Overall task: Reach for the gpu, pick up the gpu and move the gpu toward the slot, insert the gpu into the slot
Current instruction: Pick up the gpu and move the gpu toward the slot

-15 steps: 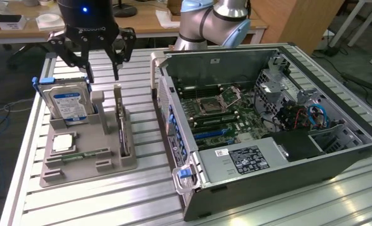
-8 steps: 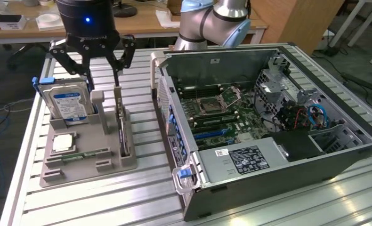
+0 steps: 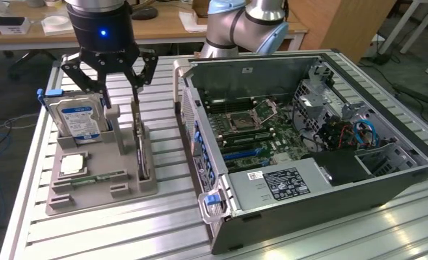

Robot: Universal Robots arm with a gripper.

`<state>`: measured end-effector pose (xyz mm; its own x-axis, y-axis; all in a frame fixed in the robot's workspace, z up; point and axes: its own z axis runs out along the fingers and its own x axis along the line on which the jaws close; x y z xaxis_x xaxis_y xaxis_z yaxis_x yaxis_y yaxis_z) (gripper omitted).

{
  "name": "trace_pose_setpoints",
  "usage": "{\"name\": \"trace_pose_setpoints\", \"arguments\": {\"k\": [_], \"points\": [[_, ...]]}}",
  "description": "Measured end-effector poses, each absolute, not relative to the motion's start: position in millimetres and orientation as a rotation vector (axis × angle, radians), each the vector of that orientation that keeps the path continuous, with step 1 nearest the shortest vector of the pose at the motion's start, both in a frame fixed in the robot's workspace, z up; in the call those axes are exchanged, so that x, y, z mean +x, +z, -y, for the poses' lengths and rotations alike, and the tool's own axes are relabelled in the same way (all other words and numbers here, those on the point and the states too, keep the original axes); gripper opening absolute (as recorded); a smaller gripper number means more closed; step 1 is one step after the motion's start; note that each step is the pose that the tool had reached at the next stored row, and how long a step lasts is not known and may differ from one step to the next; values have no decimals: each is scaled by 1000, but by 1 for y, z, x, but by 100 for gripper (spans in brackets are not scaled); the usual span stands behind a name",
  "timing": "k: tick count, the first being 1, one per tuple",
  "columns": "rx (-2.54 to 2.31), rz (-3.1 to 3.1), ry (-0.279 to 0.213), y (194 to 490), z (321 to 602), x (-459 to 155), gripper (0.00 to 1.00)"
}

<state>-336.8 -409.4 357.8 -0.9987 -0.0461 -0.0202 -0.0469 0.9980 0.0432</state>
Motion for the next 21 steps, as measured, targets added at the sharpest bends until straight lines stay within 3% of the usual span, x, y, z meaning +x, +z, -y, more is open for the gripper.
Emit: {"name": "trace_pose_setpoints", "arguments": {"k": [21], "points": [[-36,-3110,67,320,422,-333,53]]}}
